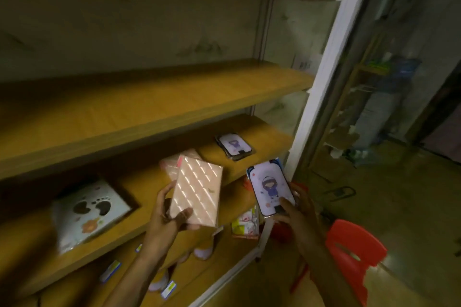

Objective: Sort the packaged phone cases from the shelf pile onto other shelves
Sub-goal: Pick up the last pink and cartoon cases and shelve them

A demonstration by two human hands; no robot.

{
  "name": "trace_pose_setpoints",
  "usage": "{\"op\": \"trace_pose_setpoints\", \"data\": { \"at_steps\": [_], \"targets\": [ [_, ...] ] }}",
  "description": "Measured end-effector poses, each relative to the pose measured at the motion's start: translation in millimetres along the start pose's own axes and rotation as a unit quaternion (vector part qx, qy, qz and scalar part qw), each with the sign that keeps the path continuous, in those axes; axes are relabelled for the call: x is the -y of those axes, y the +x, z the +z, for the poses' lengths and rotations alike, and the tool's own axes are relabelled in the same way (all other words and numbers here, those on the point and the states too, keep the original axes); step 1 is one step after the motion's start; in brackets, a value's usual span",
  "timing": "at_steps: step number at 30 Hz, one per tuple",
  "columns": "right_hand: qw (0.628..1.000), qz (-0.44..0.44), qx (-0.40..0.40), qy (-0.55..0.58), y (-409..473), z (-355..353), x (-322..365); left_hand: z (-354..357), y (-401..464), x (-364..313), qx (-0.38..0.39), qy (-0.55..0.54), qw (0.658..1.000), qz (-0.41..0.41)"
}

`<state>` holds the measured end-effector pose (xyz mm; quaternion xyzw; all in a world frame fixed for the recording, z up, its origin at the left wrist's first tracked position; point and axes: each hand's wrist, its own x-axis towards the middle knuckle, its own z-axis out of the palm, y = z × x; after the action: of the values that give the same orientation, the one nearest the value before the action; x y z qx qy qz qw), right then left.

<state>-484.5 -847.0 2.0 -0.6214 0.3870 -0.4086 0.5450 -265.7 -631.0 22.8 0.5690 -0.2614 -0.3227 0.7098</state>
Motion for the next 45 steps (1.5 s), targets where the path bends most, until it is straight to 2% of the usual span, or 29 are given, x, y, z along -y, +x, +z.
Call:
{"op": "trace_pose_setpoints", "data": {
  "at_steps": [1,4,11,18,24,30,36,45],
  "targets": [
    [1.000,-0.013,0.001,0.017,18.4,1.6,-0.1,3.7,12.8,-0.9,-0.021,-0.005,1.000,0.000],
    [0.997,0.039,0.019,0.062,69.5,13.8,10.5,12.1,51.3,-10.2,-0.047,0.006,0.999,0.008],
    [0.992,0.056,0.080,0.075,156.0,52.6,16.0,16.0,102.7,-11.3,-0.124,0.013,0.992,0.022],
    [0.976,0.078,0.186,0.085,212.9,81.7,17.8,36.2,107.7,-10.4,-0.226,0.009,0.973,0.042],
    [0.967,0.072,0.243,0.038,236.7,90.0,3.7,61.3,95.3,-2.6,-0.279,0.000,0.959,0.059],
    [0.959,-0.028,0.244,-0.140,252.6,82.5,-11.1,81.7,85.3,3.1,-0.310,0.014,0.949,0.062],
    [0.916,-0.118,0.239,-0.299,263.0,62.8,-8.2,87.9,74.7,13.8,-0.330,0.023,0.942,0.058],
    [0.848,-0.221,0.362,-0.317,238.2,74.8,12.3,85.9,65.2,12.9,-0.356,0.016,0.934,0.030]
  ]
}}
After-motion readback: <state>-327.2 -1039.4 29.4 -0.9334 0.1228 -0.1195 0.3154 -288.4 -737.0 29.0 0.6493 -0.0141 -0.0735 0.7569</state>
